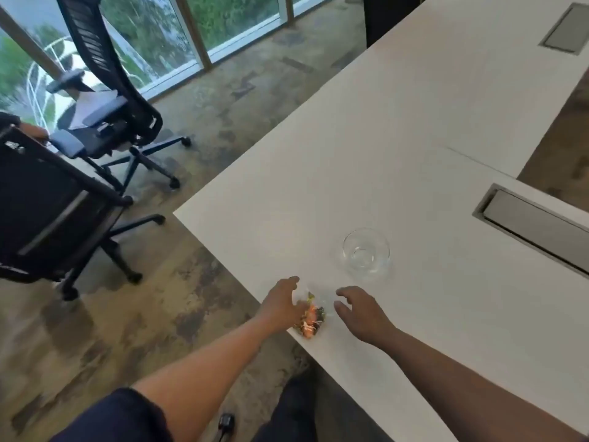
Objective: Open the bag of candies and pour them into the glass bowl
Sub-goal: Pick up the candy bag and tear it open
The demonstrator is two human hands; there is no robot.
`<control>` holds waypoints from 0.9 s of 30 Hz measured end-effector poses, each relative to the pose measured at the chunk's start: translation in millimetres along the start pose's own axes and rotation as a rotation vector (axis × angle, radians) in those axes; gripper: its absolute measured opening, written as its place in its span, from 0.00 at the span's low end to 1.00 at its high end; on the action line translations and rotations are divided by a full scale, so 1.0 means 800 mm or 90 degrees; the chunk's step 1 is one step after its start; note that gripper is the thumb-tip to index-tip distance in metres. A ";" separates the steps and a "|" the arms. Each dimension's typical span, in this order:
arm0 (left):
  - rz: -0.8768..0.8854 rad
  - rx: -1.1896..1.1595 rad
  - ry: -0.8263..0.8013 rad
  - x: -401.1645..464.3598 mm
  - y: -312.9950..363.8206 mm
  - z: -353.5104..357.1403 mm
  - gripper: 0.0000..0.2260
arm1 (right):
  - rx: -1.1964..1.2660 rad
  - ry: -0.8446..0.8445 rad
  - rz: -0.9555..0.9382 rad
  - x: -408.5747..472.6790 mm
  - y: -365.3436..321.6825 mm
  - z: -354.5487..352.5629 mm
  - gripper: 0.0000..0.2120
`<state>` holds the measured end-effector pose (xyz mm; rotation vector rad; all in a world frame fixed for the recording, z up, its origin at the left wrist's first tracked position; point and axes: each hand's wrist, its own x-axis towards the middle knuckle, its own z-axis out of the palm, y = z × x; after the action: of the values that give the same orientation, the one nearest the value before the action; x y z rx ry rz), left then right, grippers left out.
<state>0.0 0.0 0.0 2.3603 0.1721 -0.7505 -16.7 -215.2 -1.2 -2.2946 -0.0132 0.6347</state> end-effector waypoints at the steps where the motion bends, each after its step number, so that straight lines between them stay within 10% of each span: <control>1: -0.017 0.008 -0.004 0.005 -0.008 0.003 0.36 | 0.028 -0.016 0.032 0.006 0.003 0.005 0.22; 7: -0.062 0.078 -0.069 0.024 -0.027 0.020 0.46 | 0.147 -0.095 0.147 0.022 0.007 0.018 0.25; 18: -0.022 0.047 -0.113 0.028 -0.009 0.022 0.14 | 0.273 -0.124 0.162 0.034 0.006 0.028 0.28; 27: 0.086 0.077 -0.173 0.012 0.046 -0.019 0.11 | 0.295 -0.092 0.097 0.002 -0.005 -0.019 0.05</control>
<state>26.1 -20.0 24.2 2.3244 -0.1508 -1.0288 -7.6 -222.5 9.9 -1.8108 0.2203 0.7891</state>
